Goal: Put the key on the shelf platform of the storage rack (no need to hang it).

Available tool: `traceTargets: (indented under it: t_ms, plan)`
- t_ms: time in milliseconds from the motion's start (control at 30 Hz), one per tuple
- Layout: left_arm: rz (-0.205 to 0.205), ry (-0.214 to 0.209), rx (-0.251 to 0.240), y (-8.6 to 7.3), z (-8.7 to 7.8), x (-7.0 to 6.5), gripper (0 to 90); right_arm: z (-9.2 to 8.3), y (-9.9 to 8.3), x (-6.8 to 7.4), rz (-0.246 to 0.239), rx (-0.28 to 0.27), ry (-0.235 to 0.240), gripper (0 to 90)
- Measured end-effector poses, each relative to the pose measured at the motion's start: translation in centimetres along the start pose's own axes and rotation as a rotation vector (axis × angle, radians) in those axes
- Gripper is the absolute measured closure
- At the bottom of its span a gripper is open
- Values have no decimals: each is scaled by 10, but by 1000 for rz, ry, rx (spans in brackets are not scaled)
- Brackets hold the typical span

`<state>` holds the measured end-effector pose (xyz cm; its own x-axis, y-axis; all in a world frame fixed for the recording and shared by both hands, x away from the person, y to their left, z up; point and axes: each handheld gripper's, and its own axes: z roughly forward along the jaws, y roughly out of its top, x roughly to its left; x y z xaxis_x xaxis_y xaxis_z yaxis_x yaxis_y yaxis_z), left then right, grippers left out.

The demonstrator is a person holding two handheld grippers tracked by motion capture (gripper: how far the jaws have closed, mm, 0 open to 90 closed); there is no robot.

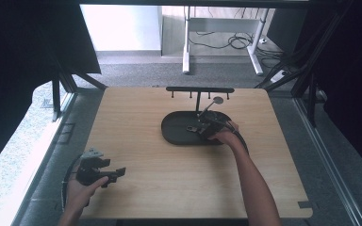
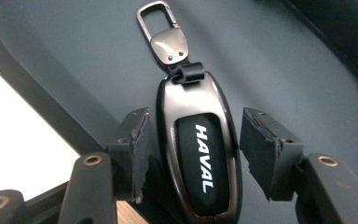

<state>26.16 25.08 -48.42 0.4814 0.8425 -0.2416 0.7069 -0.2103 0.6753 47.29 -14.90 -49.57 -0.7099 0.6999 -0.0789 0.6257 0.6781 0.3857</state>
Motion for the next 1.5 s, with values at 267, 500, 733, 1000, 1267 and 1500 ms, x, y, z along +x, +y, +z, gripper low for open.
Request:
traceTargets:
  t_ms: [267,500,733,1000,1267,1500]
  plan:
    - [6,-2,2,0,0,-1,211,-10,0,3,4,-30,-1,432]
    - [6,-2,0,0,0,-1,211,-19,1,8,-8,-67,-2,424]
    - [7,-3,0,1,1,-2,211,-34,0,18,-25,-109,6,422]
    - [13,-6,3,1,1,-4,211,-49,-15,31,-62,-154,16,419]
    - [19,-4,7,1,3,-7,211,-60,-41,40,-47,-186,34,416]
    - [23,-1,10,1,5,-10,209,-68,-86,51,0,-229,52,419]
